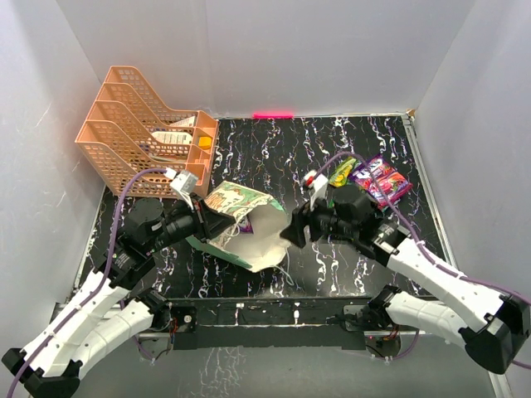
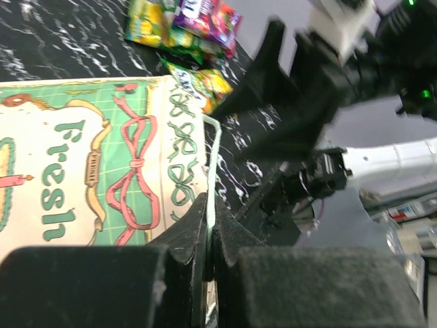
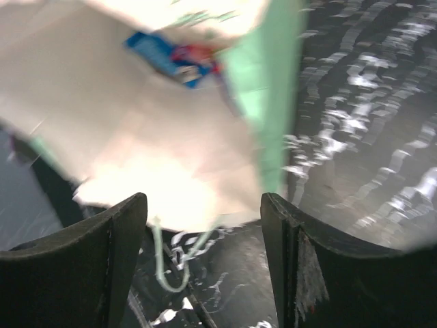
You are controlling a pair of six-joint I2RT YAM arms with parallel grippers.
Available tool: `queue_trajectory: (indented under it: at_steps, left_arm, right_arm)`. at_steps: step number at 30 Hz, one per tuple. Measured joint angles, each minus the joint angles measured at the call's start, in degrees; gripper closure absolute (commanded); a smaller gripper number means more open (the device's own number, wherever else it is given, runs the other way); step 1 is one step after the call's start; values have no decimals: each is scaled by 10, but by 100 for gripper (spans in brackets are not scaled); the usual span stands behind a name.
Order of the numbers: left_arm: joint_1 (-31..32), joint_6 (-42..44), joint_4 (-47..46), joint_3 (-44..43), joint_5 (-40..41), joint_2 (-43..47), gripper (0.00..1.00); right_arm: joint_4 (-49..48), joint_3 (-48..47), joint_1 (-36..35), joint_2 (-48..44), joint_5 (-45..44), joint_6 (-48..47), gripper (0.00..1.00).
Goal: Take the snacks out of the paper bag
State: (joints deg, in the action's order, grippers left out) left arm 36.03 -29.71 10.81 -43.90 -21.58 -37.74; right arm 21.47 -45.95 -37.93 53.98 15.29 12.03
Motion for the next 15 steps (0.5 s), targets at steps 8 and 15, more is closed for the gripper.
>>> queue_trajectory:
  at_steps: [8, 15]
  left_arm:
    - [0, -7, 23, 0, 67, 2, 100]
    - [0, -6, 30, -1, 68, 1, 100]
  right_arm:
    - [-102, 51, -181, -11, 29, -28, 70]
    - [-227, 58, -249, 84, -72, -31, 73]
